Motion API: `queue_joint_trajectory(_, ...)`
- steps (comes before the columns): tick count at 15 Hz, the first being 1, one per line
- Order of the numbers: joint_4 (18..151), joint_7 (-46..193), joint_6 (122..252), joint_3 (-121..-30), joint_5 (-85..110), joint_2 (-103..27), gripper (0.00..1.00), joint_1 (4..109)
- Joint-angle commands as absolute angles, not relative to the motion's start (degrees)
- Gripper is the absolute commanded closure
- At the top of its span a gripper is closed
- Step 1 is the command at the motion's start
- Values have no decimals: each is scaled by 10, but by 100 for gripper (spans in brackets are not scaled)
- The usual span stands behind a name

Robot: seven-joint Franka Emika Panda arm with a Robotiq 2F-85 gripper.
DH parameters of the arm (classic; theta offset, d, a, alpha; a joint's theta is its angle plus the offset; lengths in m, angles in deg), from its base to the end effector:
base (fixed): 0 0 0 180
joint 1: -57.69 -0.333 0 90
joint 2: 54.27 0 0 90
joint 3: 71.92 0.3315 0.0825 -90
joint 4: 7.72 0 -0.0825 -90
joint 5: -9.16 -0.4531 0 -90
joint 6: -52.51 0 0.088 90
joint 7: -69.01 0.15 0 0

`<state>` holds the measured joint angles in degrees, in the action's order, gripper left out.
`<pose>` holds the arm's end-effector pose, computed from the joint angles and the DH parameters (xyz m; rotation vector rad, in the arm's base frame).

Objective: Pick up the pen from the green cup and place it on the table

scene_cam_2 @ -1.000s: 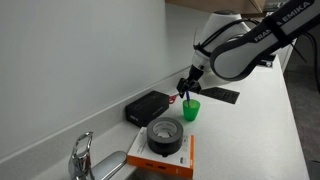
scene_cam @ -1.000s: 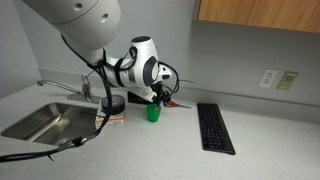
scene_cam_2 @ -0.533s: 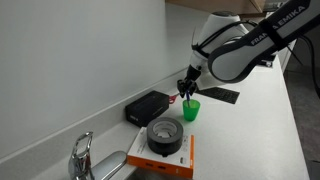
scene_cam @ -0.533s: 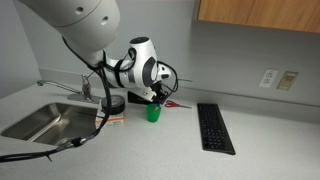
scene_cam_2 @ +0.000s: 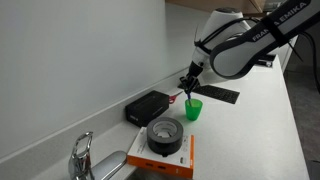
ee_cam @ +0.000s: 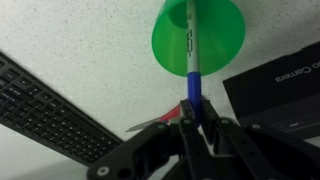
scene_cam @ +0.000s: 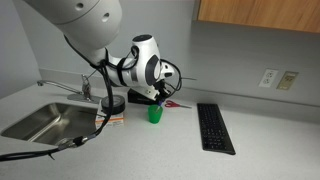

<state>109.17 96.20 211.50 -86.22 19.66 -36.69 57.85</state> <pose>0.6823 -0.1672 0.2713 2.8359 -0.7884 0.6698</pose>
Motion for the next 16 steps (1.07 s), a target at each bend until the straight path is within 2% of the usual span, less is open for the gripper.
queue_joint_trajectory(1,1128,952,2127,-866,194,-420,97,576)
queue_joint_trajectory(7,1218,842,2094,-823,146,-572,97,602)
queue_joint_trajectory(10,1247,719,1998,-803,55,-631,97,598)
queue_joint_trajectory(16,1211,702,1811,-790,49,-575,97,604)
